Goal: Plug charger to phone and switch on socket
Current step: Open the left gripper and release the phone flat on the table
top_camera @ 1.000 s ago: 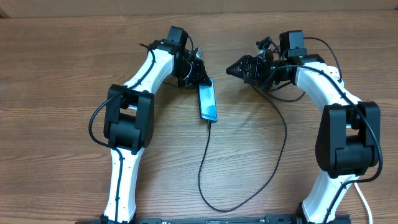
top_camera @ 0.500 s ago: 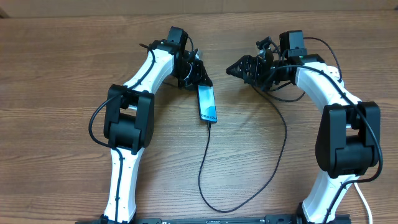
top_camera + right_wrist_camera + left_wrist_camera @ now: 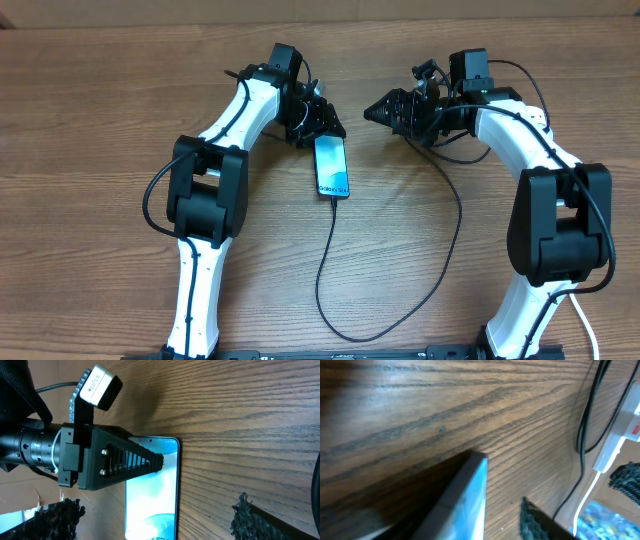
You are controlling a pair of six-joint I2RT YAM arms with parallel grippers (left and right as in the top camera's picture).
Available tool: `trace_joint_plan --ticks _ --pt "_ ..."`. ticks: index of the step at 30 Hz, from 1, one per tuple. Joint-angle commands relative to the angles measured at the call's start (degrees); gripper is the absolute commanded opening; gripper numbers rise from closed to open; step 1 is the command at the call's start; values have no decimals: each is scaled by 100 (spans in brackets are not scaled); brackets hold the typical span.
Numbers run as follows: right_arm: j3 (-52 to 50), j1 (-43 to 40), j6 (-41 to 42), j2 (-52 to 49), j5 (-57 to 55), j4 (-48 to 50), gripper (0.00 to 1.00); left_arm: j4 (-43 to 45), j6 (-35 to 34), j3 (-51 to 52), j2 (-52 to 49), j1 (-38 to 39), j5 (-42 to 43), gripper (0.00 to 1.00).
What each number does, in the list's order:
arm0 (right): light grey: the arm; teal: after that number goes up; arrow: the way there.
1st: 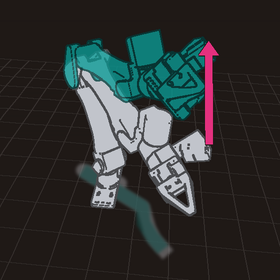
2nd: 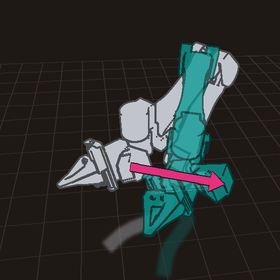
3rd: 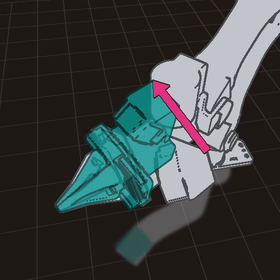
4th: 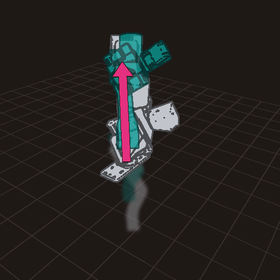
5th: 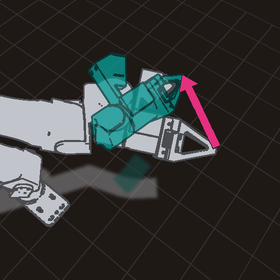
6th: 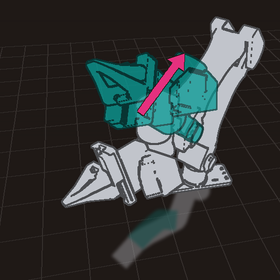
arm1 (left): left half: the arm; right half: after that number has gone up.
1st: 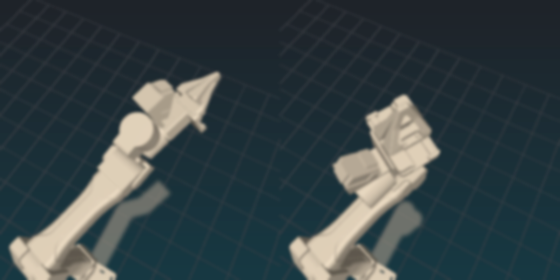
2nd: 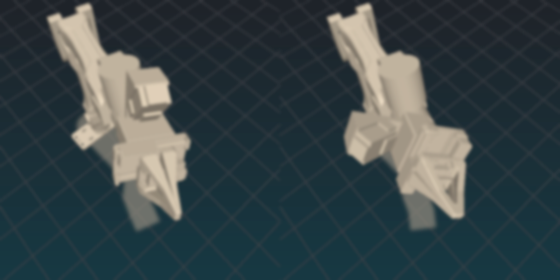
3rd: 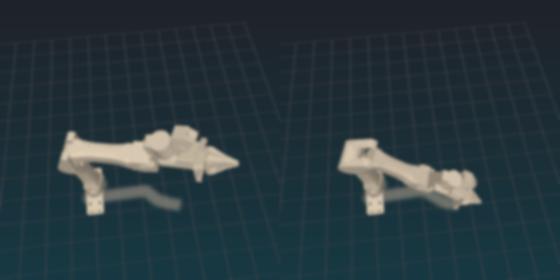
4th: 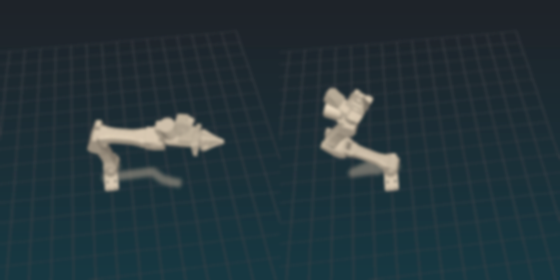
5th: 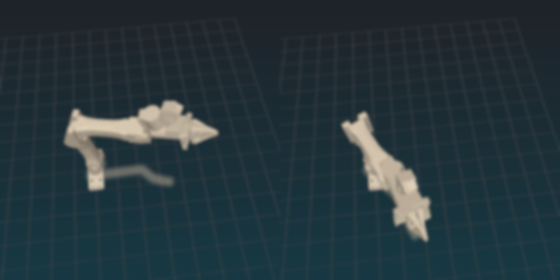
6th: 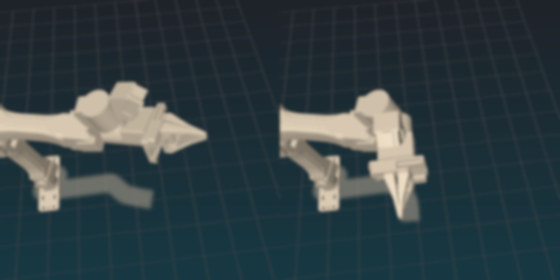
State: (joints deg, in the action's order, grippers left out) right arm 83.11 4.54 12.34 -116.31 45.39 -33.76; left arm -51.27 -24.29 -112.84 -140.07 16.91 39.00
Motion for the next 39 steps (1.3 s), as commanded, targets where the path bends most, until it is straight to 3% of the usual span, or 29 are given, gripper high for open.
trace_joint_plan --ticks 1,4,6,7,8,20,39 --pt "90 -7 -44 48 -37 -24 100 -63 -17 31 -33 55 59 62" --pt "90 -7 -44 48 -35 -44 100 -120 -17 31 -33 55 61 69" --pt "90 -7 -44 48 -35 -59 100 -142 -17 31 -33 55 61 80" --pt "90 -7 -44 48 -35 -68 100 -146 -17 31 -33 55 61 98" --pt "90 -7 -44 48 -35 -72 100 -149 -17 31 -33 55 61 100" --pt "90 -4 -44 48 -35 -105 100 -337 -37 31 -33 46 57 100" --pt "90 -4 -44 48 -35 -105 100 -890 -879 31 -33 37 -898 100"
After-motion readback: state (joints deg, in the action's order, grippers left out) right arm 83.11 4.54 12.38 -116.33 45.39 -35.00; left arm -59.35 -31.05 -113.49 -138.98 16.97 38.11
